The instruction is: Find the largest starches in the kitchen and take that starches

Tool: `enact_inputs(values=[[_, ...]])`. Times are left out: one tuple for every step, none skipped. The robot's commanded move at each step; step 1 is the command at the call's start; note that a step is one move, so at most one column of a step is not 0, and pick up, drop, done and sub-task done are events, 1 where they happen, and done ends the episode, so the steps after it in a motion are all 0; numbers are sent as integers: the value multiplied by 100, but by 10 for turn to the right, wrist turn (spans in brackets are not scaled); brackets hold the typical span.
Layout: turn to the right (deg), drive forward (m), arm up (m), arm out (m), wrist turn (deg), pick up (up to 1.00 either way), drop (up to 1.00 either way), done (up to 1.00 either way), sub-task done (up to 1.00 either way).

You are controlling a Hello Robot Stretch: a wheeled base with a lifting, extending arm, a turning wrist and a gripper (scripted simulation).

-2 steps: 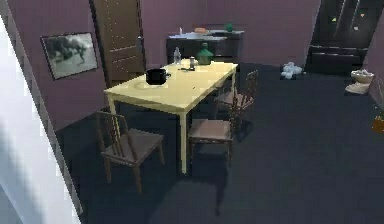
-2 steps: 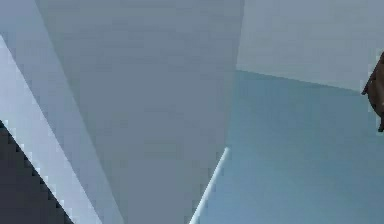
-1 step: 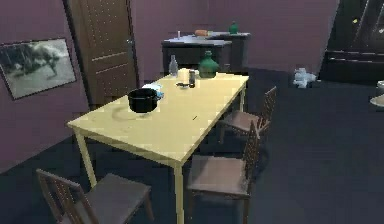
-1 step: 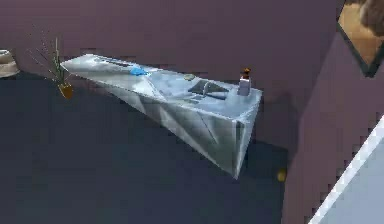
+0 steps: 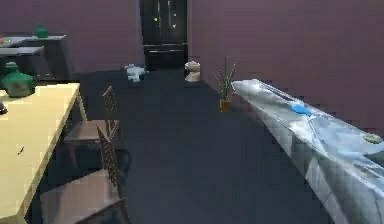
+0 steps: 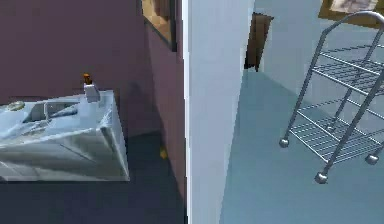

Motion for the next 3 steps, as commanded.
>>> enact_inputs(values=[[450,0,0,0,0,0,0,0,0],[0,30,0,0,0,0,0,0,0],[150,0,0,0,0,0,0,0,0]])
